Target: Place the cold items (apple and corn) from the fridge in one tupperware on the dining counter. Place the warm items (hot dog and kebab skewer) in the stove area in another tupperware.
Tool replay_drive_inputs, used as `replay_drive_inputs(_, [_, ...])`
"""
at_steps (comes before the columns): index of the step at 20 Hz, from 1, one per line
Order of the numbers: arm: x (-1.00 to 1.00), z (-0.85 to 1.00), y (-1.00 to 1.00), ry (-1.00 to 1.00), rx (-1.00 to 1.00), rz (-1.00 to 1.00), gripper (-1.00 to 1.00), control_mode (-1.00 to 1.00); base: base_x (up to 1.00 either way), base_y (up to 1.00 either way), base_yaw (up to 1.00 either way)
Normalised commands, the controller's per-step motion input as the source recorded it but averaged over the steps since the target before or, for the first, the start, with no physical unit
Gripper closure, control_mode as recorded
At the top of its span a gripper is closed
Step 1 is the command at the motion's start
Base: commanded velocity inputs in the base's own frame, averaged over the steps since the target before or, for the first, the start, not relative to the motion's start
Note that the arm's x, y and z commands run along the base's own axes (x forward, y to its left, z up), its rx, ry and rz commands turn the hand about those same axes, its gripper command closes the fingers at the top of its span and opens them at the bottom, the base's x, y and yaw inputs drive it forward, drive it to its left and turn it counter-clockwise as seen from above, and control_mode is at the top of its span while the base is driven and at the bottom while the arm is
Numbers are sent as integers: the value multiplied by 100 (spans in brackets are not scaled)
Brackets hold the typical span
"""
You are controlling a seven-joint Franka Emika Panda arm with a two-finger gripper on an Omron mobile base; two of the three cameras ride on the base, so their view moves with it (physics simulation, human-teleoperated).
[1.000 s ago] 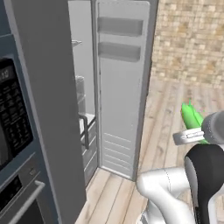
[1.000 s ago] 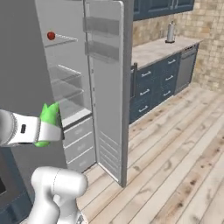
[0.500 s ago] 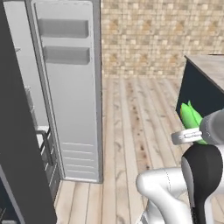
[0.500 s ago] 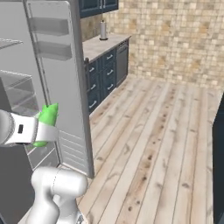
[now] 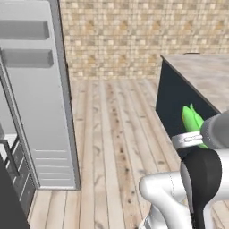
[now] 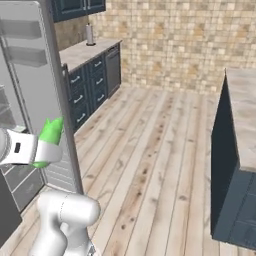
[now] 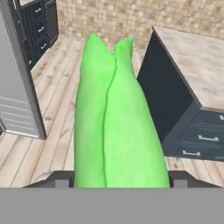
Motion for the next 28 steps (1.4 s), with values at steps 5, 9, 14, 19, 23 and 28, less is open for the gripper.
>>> replay_drive_inputs(5, [0,0,0,0,0,0,100,100,0,-100,-4])
replay_drive_inputs(9, [0,0,0,0,0,0,100,100,0,-100,-3])
replay_drive_inputs(14, [0,0,0,0,0,0,100,100,0,-100,-11])
replay_drive_inputs(19, [0,0,0,0,0,0,100,100,7,-81,-29])
replay_drive_inputs(23, [0,0,0,0,0,0,100,100,16,-43,-54])
replay_drive_inputs(28, [0,0,0,0,0,0,100,100,17,-31,-64])
